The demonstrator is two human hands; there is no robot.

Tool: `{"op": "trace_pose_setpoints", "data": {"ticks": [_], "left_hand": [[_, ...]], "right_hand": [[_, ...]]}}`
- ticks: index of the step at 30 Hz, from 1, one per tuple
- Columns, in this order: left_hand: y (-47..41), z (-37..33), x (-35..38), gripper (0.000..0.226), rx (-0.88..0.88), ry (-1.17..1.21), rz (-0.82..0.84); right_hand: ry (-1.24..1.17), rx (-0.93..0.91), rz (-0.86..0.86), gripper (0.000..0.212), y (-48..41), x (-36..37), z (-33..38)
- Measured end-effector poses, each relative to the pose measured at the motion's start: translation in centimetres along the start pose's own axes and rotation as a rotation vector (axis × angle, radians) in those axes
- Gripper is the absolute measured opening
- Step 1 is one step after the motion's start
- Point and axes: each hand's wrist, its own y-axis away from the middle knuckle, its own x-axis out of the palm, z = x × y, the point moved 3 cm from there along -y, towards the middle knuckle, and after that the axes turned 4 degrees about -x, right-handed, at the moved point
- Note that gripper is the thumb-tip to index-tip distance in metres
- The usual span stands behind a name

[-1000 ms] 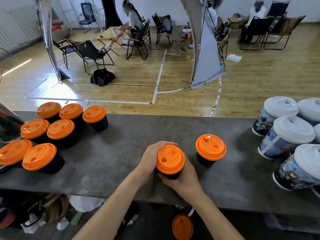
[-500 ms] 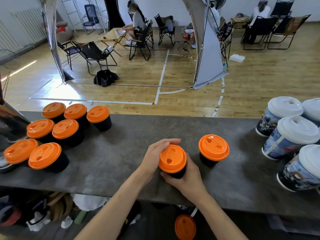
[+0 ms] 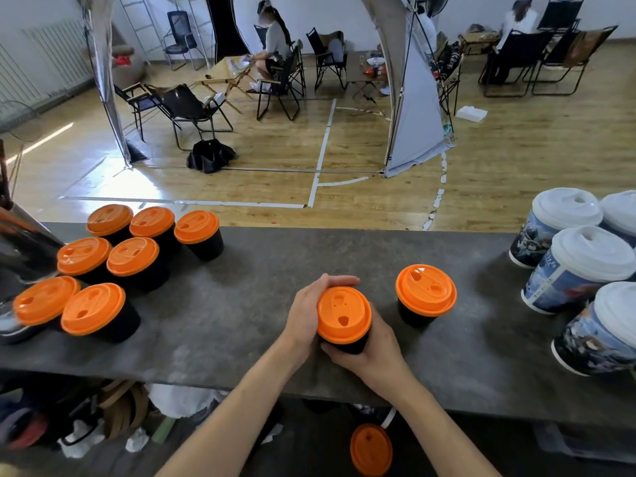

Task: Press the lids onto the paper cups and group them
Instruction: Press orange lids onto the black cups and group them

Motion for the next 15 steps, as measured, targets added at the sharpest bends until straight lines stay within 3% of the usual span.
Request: {"op": "trace_pose_setpoints", "data": {"ticks": [3,7,12,15], "left_hand": [[0.0,-0.8,-0.4,0.049,-0.035,-0.112,0.063],[1.0,-2.6,-0.6,0.049,-0.093,-0.075,0.081],[2.2,-12.8,-0.3,0.056,0.192,0.105,0.209],[1.7,-19.4,0.0,0.059,0.344,0.084,0.198]], "right_hand": [[-0.002,0.023,0.026,0.077,0.2,-0.2,-0.2],[-0.183,0.051,0.078,0.076,0.4,-1.2,2.4],[-0.506,0.001,0.019,0.045,-1.9,-3.7,12.5],[-0.62,-0.028,0.043,0.074,-5.3,-5.2,18.4]]}}
